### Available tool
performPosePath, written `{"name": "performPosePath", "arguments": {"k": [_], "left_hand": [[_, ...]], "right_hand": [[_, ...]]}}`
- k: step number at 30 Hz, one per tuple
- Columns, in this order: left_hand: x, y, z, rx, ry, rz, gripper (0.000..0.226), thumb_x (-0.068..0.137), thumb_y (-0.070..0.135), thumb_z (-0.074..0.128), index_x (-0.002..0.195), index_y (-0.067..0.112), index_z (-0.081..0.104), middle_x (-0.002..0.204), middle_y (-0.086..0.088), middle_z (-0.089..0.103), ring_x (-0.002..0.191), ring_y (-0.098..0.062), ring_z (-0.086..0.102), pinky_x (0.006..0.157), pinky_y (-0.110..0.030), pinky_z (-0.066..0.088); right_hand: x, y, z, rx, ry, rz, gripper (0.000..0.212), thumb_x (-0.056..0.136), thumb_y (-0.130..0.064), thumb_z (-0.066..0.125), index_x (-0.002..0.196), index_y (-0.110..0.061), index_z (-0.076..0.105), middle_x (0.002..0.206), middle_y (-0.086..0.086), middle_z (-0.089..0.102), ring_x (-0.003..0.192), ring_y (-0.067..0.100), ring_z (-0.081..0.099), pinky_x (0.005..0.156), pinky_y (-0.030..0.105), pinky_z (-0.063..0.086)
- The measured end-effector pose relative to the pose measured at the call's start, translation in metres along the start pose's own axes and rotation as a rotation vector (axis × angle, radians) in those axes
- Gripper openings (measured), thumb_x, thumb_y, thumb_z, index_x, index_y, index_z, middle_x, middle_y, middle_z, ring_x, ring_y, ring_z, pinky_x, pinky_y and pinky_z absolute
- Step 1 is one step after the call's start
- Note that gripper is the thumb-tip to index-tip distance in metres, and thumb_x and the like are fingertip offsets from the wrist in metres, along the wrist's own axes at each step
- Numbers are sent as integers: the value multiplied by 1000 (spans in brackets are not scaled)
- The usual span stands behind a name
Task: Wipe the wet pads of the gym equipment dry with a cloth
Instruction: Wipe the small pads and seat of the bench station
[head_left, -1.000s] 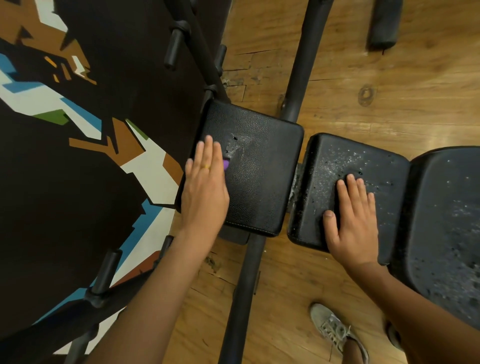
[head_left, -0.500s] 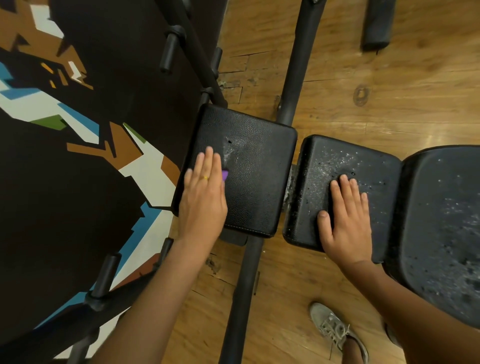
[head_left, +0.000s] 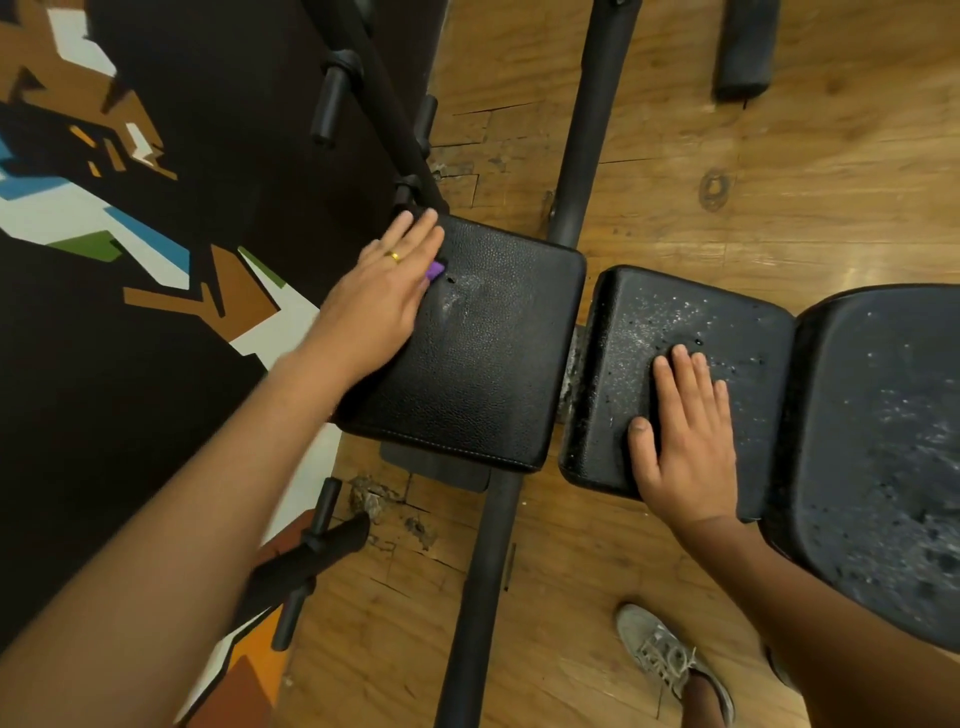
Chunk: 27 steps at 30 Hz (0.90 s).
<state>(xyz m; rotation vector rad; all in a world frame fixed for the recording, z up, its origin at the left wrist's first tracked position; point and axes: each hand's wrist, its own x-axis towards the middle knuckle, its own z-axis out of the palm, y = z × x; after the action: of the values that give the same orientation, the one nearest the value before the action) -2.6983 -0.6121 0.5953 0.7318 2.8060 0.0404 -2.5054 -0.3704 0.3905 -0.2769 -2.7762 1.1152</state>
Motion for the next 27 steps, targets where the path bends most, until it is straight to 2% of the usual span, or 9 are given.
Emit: {"name": "performPosePath", "arguments": {"k": [3,5,9,12,14,17,21,24,27], "left_hand": [[17,-23,-26,166,-263,329,52,107,25,35,157,14,29,164,5,16,154,-16,10,123,-42,13],[38,-28,-40,294,-374,428,57,104,35,24,158,17,25,164,7,14,153,-14,7,124,-42,12],[77,0,-31,434,-459,637,55,108,17,33,159,27,15,168,8,11,155,-17,3,125,-48,19],[85,21,-15,437,-522,722,55,108,14,35,161,24,20,168,7,12,155,-16,4,126,-42,14],[84,16,-19,420,-519,723,57,108,13,35,161,26,18,168,9,11,154,-13,2,124,-37,8],[71,-9,-38,399,-509,641,57,107,15,34,159,29,14,167,11,9,154,-11,-1,125,-36,8],[44,-26,-44,350,-397,495,56,104,39,17,158,26,17,165,12,10,153,-11,2,124,-40,12],[39,-15,-28,313,-287,427,54,107,34,23,159,21,24,167,7,17,155,-16,7,124,-44,14],[51,-1,-17,295,-274,410,54,107,32,25,160,23,24,167,8,17,155,-16,6,124,-43,12]], "right_hand": [[0,1,0,-4,7,-5,65,100,-37,34,158,-7,29,167,10,18,157,23,6,126,50,9],[0,1,1,-3,3,-10,65,100,-36,34,158,-7,29,167,10,18,157,23,6,126,50,9],[0,1,0,-14,5,-8,65,100,-37,34,158,-8,28,168,9,17,157,23,5,126,49,9],[0,1,1,-13,4,-11,65,100,-36,34,158,-8,28,168,9,18,157,23,6,126,50,10],[0,1,1,-16,6,-10,65,100,-36,34,158,-8,28,168,9,18,157,24,6,126,50,9],[1,2,1,-20,8,-16,64,100,-35,35,158,-8,28,168,9,18,157,24,6,126,50,10],[0,1,1,-19,4,-16,64,100,-35,35,158,-7,28,168,9,18,157,24,6,126,51,10],[0,1,0,-18,2,-13,65,100,-35,35,158,-8,28,168,9,18,157,24,5,126,51,10],[0,1,0,-18,-1,-12,64,100,-35,35,158,-7,28,168,9,18,157,24,5,126,50,9]]}}
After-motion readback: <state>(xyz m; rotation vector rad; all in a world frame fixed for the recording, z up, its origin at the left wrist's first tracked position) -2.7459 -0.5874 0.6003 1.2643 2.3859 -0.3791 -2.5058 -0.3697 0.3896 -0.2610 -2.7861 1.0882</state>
